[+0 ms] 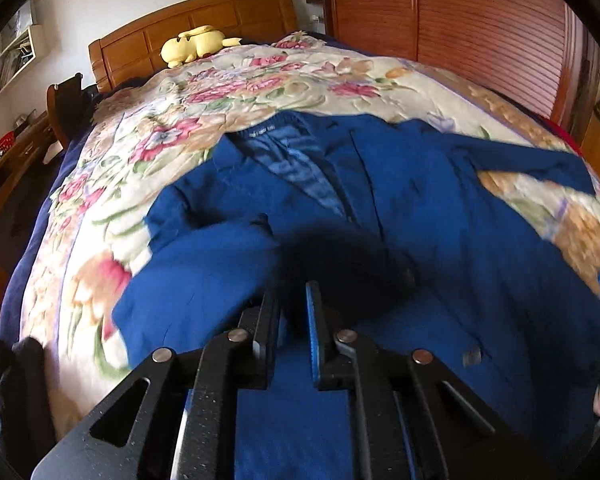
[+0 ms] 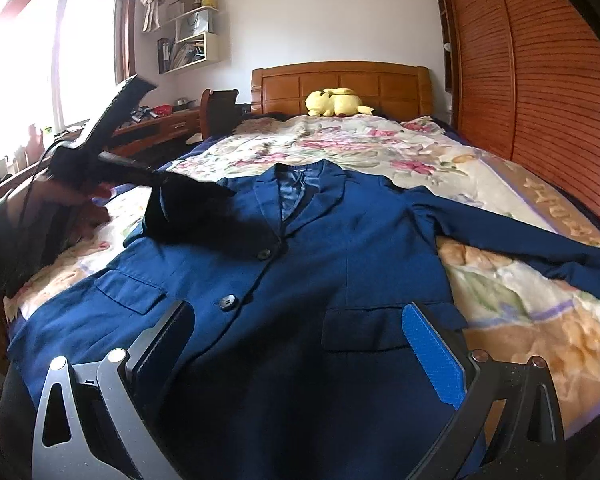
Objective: Fold large clothes
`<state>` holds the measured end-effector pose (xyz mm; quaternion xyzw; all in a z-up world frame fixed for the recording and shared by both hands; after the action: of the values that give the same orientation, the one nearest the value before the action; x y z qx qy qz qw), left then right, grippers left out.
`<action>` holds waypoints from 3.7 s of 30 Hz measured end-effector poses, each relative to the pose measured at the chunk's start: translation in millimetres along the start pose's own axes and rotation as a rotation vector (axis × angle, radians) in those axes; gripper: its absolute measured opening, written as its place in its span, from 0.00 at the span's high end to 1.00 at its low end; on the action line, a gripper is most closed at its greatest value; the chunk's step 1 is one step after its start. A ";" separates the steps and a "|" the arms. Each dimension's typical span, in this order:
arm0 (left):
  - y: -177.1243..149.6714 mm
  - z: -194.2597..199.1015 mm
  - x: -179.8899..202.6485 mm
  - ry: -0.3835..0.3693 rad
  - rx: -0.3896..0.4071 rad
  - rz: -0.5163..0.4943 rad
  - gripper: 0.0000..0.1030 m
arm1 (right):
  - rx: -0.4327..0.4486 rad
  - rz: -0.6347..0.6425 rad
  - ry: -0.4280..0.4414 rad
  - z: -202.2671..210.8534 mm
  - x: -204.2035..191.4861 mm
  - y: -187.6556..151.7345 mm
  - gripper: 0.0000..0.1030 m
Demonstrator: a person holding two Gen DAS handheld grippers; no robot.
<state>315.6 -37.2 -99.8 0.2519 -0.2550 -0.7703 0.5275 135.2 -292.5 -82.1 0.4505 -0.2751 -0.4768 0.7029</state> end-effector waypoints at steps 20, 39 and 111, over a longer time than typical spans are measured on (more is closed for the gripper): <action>-136.8 50.2 -51.8 -0.109 -0.046 0.259 0.88 | -0.034 0.103 0.101 -36.1 -35.8 32.4 0.00; -191.2 17.9 -95.1 -0.034 -0.101 0.287 0.87 | -0.317 0.400 0.280 -243.2 -130.8 99.8 0.56; -117.2 51.7 -30.4 0.008 0.059 0.164 0.87 | -0.060 0.086 0.061 -153.4 13.5 87.6 0.93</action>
<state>211.0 34.7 -135.0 0.2485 -0.2952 -0.7156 0.5822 302.7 -235.8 -72.2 0.4315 -0.2582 -0.4399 0.7440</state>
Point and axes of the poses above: each gripper's, at about its wrist camera, not at the fingertips, and z roughly against the way its jaws point, x to its right, y to its top, the point moved 6 cm from there along -z, roughly the way its jaws point, and after that the axes turned 2 degrees about y, right-handed, at the moved point
